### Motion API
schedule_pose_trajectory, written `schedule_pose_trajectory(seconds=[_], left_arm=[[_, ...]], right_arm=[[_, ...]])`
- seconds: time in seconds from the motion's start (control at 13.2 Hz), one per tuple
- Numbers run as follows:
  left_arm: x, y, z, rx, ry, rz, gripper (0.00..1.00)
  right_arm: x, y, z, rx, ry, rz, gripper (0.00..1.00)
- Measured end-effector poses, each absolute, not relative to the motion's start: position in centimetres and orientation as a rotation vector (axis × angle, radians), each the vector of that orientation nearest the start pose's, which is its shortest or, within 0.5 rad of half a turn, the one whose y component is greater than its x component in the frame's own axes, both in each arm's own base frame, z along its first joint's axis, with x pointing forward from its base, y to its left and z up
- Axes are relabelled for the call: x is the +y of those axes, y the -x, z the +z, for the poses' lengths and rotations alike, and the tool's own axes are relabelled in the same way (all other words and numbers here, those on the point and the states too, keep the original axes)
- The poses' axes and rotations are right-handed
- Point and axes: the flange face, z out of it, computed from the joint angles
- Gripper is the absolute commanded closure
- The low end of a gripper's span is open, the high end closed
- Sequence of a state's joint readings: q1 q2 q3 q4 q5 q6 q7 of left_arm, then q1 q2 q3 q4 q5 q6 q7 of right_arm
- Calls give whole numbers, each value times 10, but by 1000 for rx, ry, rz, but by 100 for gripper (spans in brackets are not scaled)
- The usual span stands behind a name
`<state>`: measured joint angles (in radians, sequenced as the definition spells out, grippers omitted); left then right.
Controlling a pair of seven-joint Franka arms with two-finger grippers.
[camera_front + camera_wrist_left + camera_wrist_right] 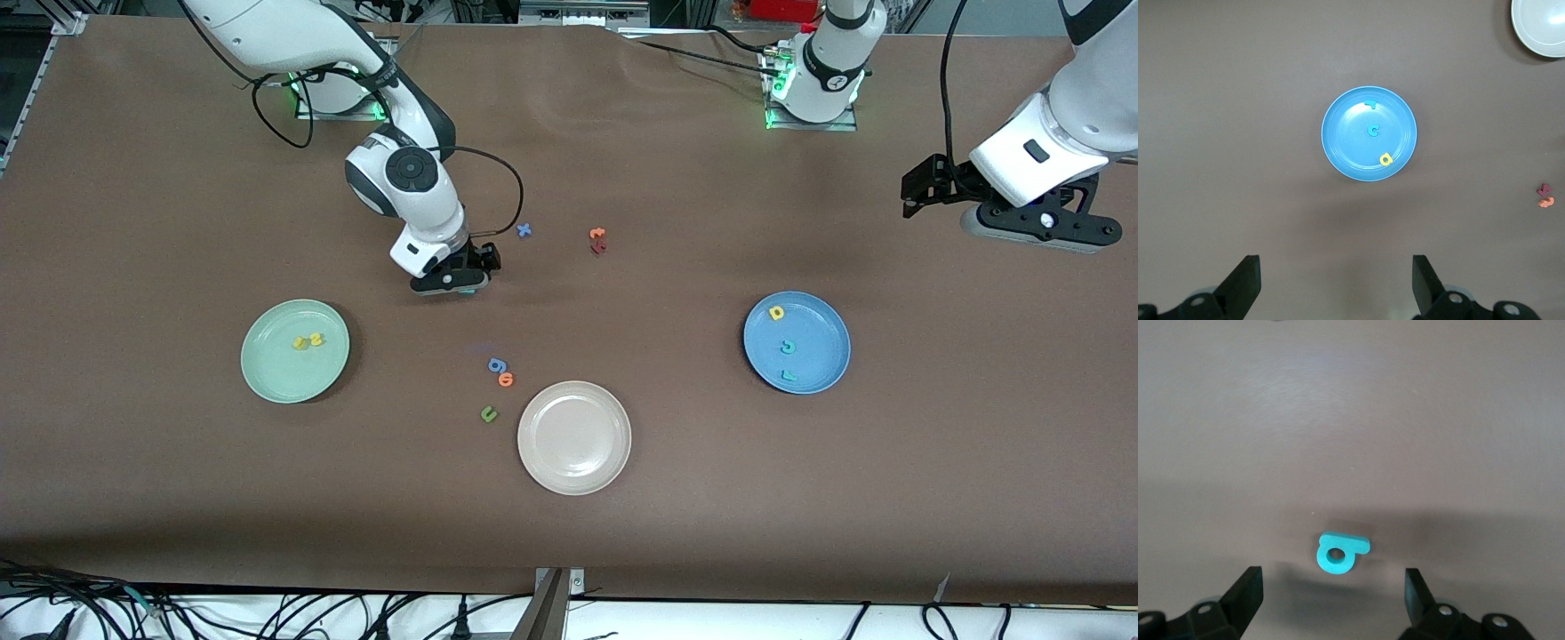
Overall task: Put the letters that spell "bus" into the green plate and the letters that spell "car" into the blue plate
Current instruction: 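Lower the right gripper and grasp the teal b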
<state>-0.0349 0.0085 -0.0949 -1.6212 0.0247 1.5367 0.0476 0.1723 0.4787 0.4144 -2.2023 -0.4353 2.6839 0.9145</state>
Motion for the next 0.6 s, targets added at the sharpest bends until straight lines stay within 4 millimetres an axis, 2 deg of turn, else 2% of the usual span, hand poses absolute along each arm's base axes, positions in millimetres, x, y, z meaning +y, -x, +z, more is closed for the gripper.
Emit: schedule_pose_trajectory(seconds=[0.08, 0.23, 0.6], left_arm=[[-68, -547, 593, 276, 3098, 143, 0], [-68, -547, 593, 276, 3098, 143, 0], [-68, -547, 593, 276, 3098, 143, 0]], right_arm=[[322, -454, 185, 91, 3098, -101, 10], [317, -458, 184, 196, 3095, -103, 13], [308, -464, 183, 252, 3097, -103, 15]])
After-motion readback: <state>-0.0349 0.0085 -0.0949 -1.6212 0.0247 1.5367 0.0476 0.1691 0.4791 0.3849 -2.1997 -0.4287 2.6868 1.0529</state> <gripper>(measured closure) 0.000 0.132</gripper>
